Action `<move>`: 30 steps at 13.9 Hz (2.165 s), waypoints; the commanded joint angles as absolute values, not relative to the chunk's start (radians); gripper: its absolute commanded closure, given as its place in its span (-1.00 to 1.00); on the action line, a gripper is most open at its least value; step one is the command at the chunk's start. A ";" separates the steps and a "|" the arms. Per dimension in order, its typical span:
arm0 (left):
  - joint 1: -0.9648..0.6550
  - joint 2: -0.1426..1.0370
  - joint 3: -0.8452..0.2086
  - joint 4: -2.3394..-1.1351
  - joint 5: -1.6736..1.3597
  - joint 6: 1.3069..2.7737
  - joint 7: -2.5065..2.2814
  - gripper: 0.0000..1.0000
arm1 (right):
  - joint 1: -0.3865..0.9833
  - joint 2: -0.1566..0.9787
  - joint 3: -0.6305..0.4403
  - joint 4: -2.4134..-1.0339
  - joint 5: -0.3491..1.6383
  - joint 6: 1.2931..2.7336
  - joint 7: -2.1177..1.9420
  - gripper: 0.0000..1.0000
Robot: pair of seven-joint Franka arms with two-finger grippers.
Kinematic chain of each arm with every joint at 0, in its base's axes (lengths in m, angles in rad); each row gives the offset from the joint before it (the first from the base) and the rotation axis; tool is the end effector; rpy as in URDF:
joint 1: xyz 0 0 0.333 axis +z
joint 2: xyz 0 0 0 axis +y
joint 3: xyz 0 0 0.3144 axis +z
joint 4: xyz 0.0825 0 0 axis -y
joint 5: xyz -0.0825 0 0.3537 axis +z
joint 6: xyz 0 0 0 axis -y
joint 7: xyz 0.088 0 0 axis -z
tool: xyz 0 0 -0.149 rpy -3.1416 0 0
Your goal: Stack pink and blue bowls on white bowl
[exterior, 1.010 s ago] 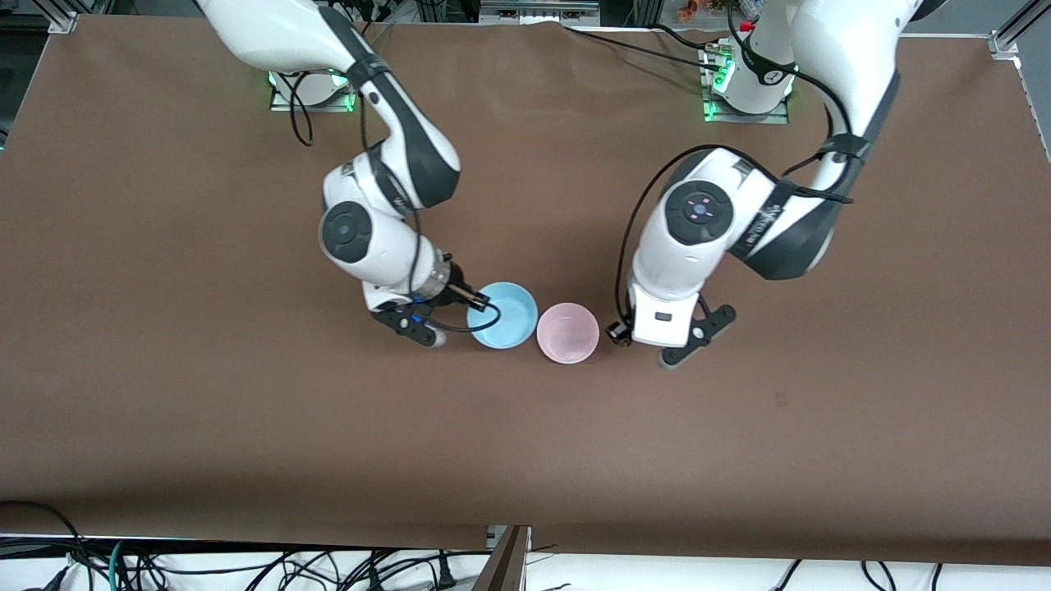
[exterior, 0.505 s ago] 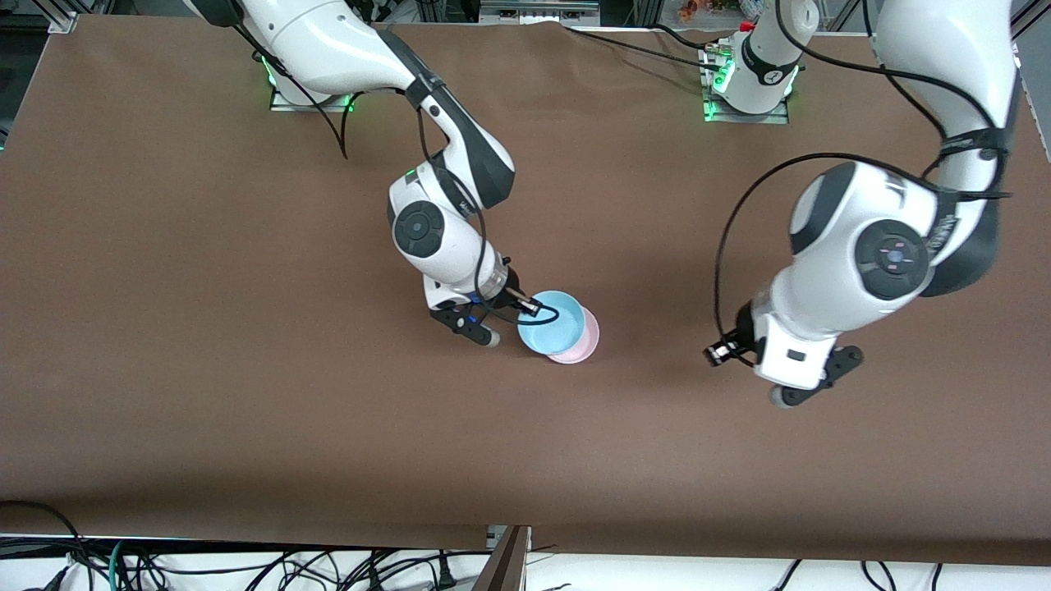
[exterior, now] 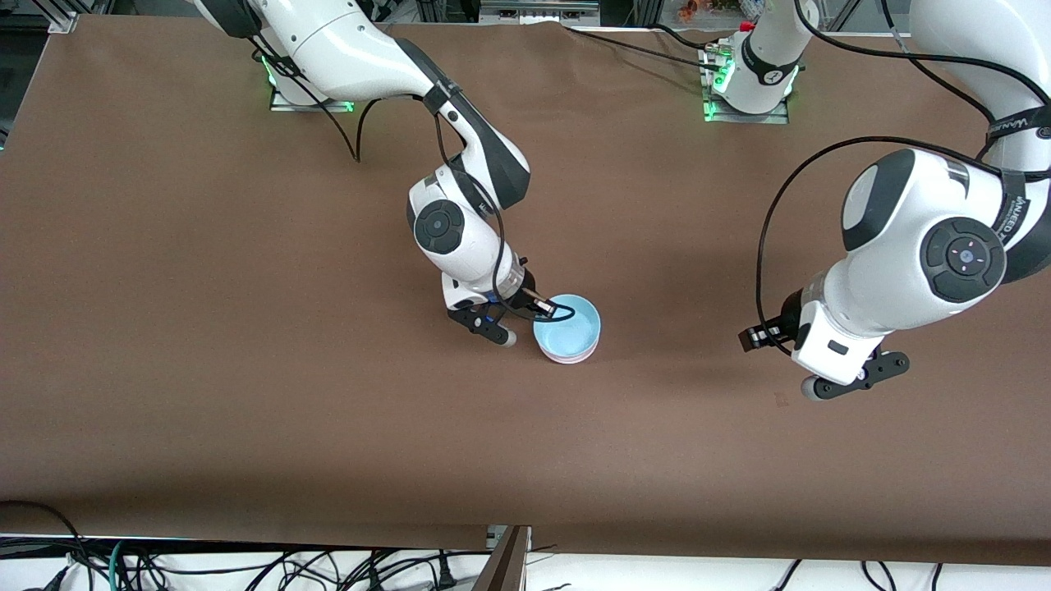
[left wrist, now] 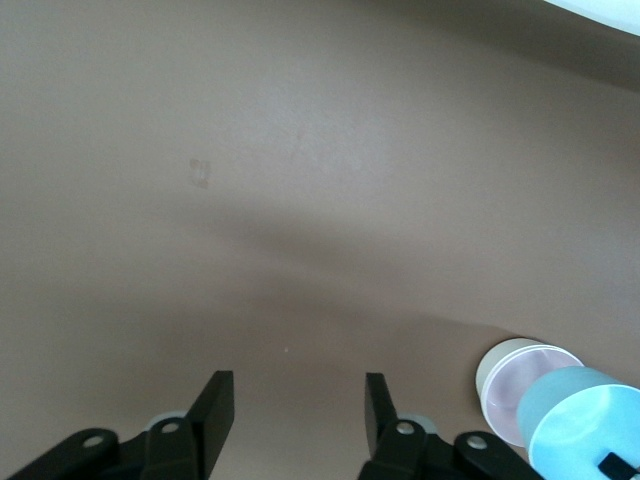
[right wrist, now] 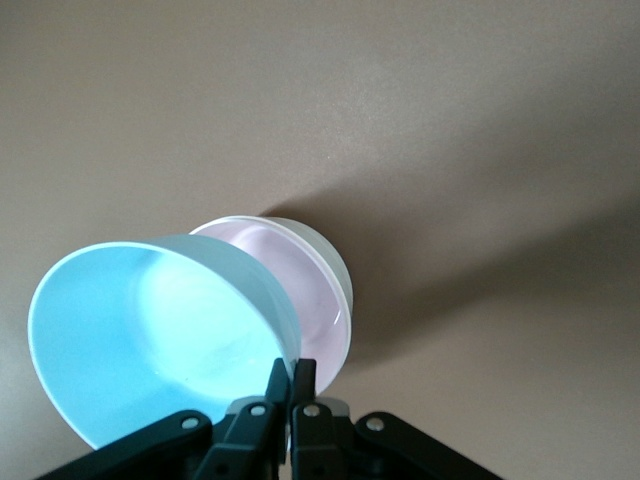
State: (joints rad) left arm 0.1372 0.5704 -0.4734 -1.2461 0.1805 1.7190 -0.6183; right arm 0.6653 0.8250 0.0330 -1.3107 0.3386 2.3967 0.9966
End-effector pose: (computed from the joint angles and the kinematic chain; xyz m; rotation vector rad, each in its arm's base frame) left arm 0.6601 -0.1343 0.4183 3.0561 0.4811 -0.1052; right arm 0.5740 0.4898 0.2471 -2.6638 0.7263 0.0583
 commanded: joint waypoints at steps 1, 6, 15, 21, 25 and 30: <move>0.204 0.519 -0.479 -1.292 0.163 1.704 -0.488 -0.25 | 0.678 0.864 0.023 -1.270 0.339 2.427 1.017 0.98; 0.248 0.470 -0.479 -1.359 0.163 1.706 -0.356 -0.31 | 0.698 0.880 0.021 -1.270 0.307 2.436 1.017 0.98; 0.255 0.442 -0.479 -1.410 0.170 1.723 -0.344 -0.44 | 0.698 0.896 0.021 -1.272 0.256 2.436 1.015 0.98; 0.256 0.442 -0.479 -1.408 0.169 1.730 -0.344 -0.48 | 0.698 0.899 0.020 -1.270 0.255 2.430 1.009 -0.99; 0.255 0.442 -0.479 -1.408 0.169 1.730 -0.344 -0.50 | 0.678 0.884 0.000 -1.194 0.252 2.288 0.994 -1.00; 0.255 0.443 -0.479 -1.405 0.169 1.732 -0.344 -0.60 | 0.537 0.772 -0.021 -1.094 0.247 1.871 0.638 -1.00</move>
